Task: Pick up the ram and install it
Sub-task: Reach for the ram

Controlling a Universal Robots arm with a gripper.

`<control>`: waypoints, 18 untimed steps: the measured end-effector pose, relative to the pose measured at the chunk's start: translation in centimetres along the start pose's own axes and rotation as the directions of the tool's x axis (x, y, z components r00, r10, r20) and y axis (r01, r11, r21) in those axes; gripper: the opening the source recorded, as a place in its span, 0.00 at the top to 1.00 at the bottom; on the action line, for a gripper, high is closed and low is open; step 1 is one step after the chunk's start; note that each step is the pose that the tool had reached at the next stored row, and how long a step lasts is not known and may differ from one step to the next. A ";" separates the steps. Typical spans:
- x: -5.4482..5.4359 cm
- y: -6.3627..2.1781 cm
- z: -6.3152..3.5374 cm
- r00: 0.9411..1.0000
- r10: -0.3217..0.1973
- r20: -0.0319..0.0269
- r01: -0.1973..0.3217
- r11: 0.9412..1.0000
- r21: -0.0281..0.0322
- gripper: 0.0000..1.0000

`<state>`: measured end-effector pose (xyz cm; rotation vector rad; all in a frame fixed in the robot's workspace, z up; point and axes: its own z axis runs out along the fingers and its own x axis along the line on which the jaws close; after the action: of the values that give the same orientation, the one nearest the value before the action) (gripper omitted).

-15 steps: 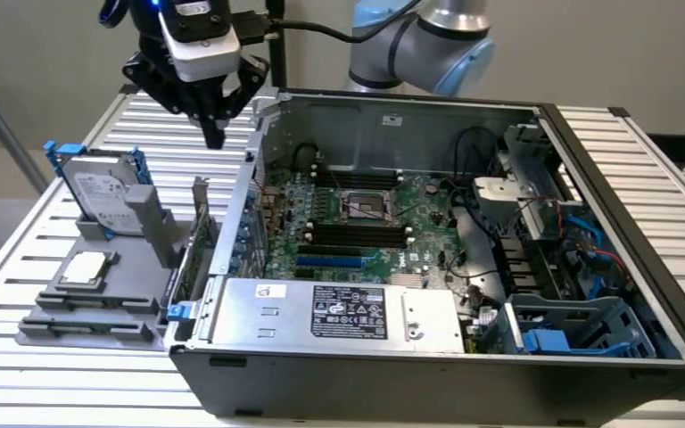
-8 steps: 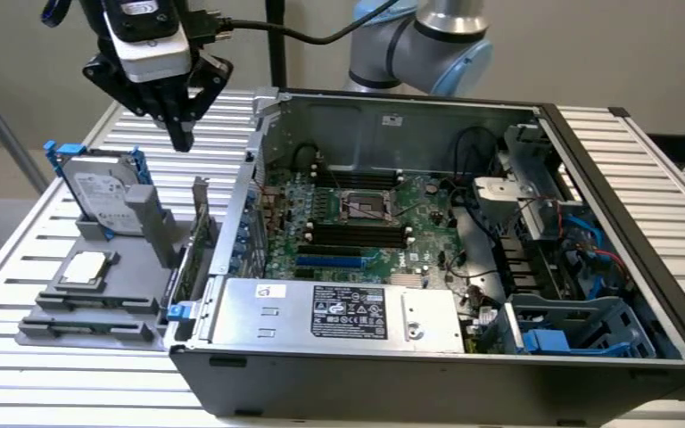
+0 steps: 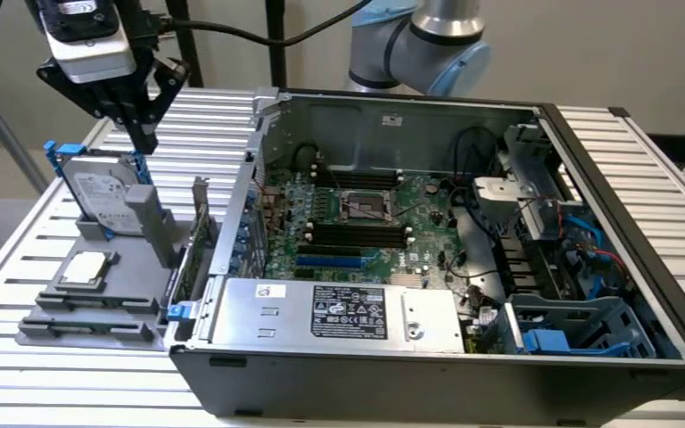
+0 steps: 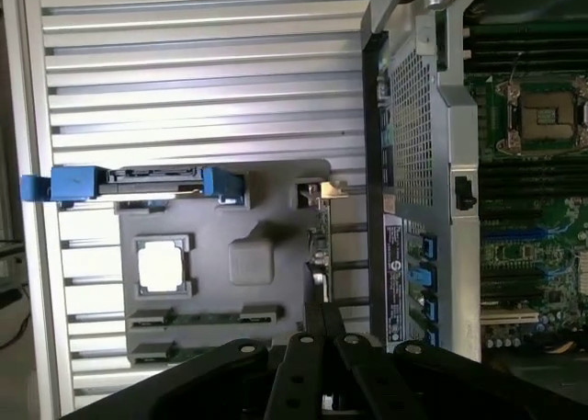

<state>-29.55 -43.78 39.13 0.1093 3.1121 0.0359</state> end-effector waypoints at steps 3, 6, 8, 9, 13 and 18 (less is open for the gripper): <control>1.3 -0.24 0.03 1.000 0.000 0.000 0.000 1.000 0.003 0.89; 2.7 -0.53 0.09 1.000 0.000 0.000 0.000 1.000 0.005 0.89; 3.6 -0.74 0.16 1.000 0.000 0.000 0.000 1.000 0.005 0.89; 4.0 -0.85 0.20 1.000 0.000 0.000 0.000 1.000 0.006 0.89; 4.9 -1.55 0.43 1.000 0.000 -0.005 0.000 1.000 0.006 0.89; 5.7 -2.68 0.76 1.000 0.000 -0.016 0.000 1.000 0.007 0.89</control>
<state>-35.40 -46.03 38.16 0.1101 3.1285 0.0263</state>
